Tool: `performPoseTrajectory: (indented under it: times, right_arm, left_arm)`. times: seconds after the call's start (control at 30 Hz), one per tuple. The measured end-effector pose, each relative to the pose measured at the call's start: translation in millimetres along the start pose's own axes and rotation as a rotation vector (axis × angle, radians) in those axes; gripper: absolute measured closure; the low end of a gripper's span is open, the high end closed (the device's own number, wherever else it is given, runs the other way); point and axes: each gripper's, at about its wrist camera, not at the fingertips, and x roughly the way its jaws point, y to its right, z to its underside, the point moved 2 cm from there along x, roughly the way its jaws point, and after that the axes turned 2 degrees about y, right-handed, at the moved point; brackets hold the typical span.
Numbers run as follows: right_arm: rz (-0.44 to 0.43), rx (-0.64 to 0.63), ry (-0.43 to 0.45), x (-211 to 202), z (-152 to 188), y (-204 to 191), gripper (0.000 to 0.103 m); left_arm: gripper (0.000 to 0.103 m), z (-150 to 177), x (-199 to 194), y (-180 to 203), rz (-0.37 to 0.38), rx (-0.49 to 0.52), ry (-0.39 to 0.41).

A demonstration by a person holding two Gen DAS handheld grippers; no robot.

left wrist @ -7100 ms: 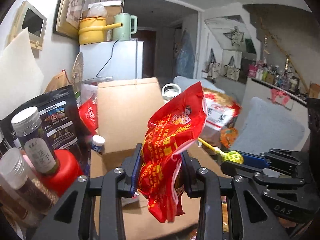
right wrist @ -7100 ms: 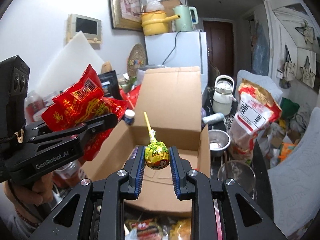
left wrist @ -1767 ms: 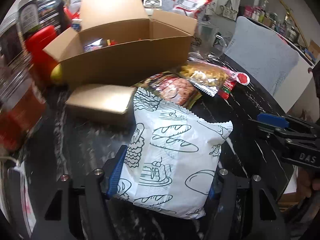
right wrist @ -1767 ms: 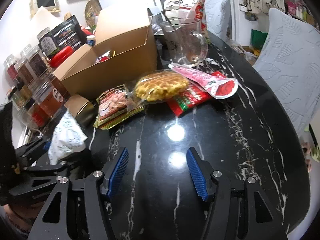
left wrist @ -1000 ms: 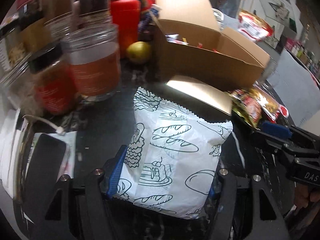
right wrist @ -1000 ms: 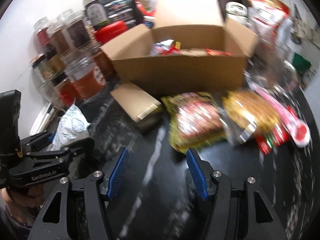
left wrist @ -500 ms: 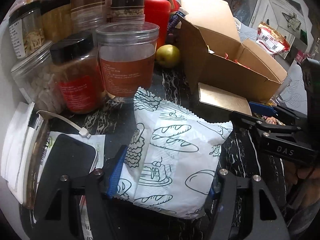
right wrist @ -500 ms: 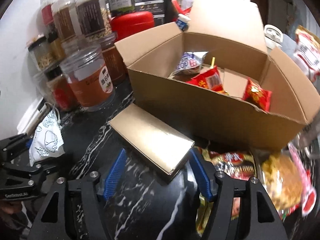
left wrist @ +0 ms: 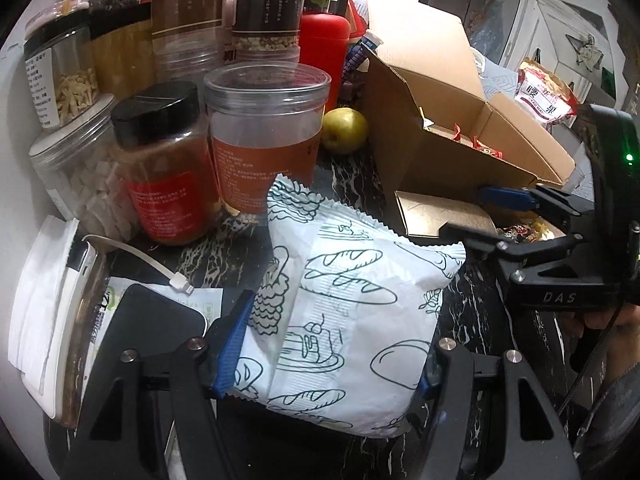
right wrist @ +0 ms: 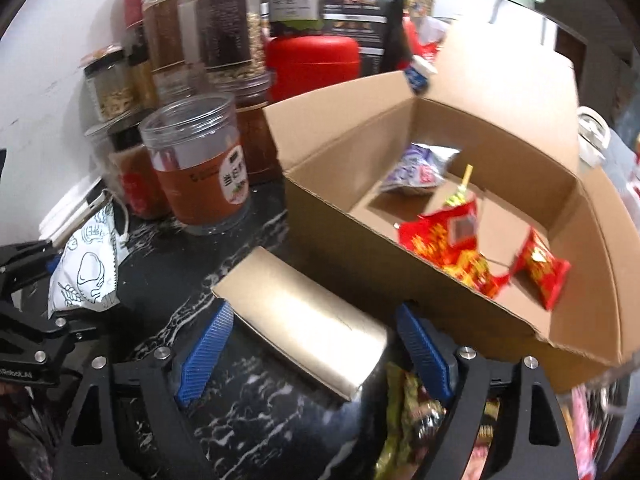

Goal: Organize snacks
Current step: 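Lift the white bag with the left tool while the right tool grasps the flat gold box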

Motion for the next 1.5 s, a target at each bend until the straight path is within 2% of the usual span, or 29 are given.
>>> performPoseTrajectory:
  times: [0.13, 0.23, 0.33, 0.53, 0.8, 1.27, 1.5]
  right_arm:
    - [-0.053, -0.05, -0.027, 13, 0, -8, 0.018]
    - [-0.024, -0.091, -0.048, 17, 3, -15, 0.019]
    - [0.029, -0.098, -0.072, 18, 6, -16, 0.041]
    - [-0.009, -0.066, -0.115, 3, 16, -20, 0.056]
    - [0.011, 0.012, -0.141, -34, 51, -23, 0.057]
    - [0.13, 0.246, -0.167, -112, 127, -14, 0.056]
    - [0.133, 0.271, -0.152, -110, 136, -16, 0.052]
  left_arm:
    - [0.038, 0, 2, 0, -0.002, 0.003, -0.007]
    - [0.038, -2, 3, 2, -0.002, -0.002, -0.011]
    - [0.038, -1, 2, 1, 0.001, -0.007, -0.014]
    - [0.038, 1, -2, 6, 0.015, 0.004, -0.012]
    - [0.038, 14, -5, 24, 0.049, 0.033, -0.036]
    - [0.038, 40, -3, 72, 0.144, 0.116, -0.111]
    - [0.038, 40, -4, 83, 0.147, 0.138, -0.113]
